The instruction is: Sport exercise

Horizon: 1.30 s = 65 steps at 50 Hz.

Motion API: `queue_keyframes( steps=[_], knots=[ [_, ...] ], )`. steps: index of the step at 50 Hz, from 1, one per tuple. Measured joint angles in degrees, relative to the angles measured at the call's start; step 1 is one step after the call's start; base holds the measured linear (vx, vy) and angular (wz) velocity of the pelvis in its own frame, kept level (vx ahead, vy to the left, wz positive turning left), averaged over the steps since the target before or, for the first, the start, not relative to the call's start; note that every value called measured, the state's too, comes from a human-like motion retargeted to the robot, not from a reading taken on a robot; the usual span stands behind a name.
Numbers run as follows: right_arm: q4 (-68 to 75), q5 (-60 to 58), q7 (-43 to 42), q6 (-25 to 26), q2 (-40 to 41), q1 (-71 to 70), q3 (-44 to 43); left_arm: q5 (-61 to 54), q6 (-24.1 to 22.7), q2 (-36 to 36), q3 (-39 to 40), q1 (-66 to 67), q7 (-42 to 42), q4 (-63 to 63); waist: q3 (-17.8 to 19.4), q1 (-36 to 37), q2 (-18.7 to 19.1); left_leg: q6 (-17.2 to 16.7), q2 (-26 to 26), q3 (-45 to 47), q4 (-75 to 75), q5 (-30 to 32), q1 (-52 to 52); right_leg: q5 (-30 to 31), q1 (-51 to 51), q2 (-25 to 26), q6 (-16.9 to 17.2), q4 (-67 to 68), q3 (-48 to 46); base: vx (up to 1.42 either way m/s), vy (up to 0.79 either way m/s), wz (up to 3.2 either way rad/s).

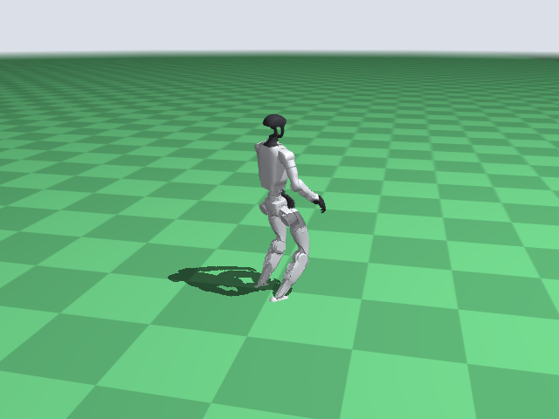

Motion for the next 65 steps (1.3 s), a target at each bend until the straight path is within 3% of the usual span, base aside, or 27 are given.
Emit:
queue_keyframes(
  steps=[2,3,7,17,32,48,65],
  knots=[
    [1.01,-0.20,0.16,-0.61,0.00,-1.19,0.10,0.21,-1.08,-0.67,0.07,-1.63,0.44,1.81,-0.26,-0.07,0.15,0.05,-0.21,0.17,5.42,-2.41,-3.93,-1.66,-2.71,-0.19,0.08,3.33,0.09,0.00,0.00,0.00],
    [1.94,-0.29,0.44,-1.08,-0.19,-2.79,0.10,0.32,-1.95,-1.04,0.44,-3.47,0.66,3.31,-2.90,-0.17,0.99,-0.16,0.46,-0.09,6.04,-3.09,-7.94,-1.78,-6.24,0.66,-0.16,2.84,-0.11,0.05,0.00,0.12],
    [3.49,-0.92,0.88,-1.31,-0.12,-3.63,1.39,0.59,-2.47,-1.65,0.40,-4.12,1.01,4.49,-7.05,0.08,2.37,-0.44,1.55,-0.21,8.21,-3.50,-14.02,-1.22,-11.68,1.81,-0.45,3.33,-0.30,0.00,0.00,0.00],
    [6.80,-2.11,2.36,-0.94,0.48,-4.97,4.61,-0.18,-2.22,-2.28,-0.08,-4.08,1.28,5.54,-9.54,0.68,2.97,-0.53,1.83,-0.04,8.40,-3.09,-16.85,-0.65,-14.67,2.15,-0.52,3.34,-0.01,0.00,0.00,0.00],
    [6.68,0.37,7.37,0.06,0.33,-5.93,6.88,-4.04,-1.47,-2.90,0.62,-3.81,-1.11,6.45,-8.76,0.63,3.14,-0.23,2.03,0.80,10.00,-3.14,-17.43,-0.48,-15.71,2.40,-0.60,4.88,1.08,0.00,0.00,0.00],
    [-3.75,6.60,10.02,-0.68,-1.49,-3.14,5.59,-11.20,-1.91,-1.52,4.68,-2.05,-1.26,2.66,-7.42,0.27,3.14,0.23,3.06,1.98,11.32,-3.68,-17.35,-0.35,-16.28,3.39,-0.65,5.84,2.18,0.00,0.00,0.00],
    [-17.42,18.84,10.87,-2.16,-3.77,-1.33,4.85,-24.20,-4.47,3.03,7.69,3.15,-1.64,-12.27,-6.23,1.43,3.28,0.64,4.46,3.73,11.04,-4.63,-17.13,-0.71,-17.32,4.37,-0.21,5.77,3.06,0.00,0.00,-0.01]
  ],
)
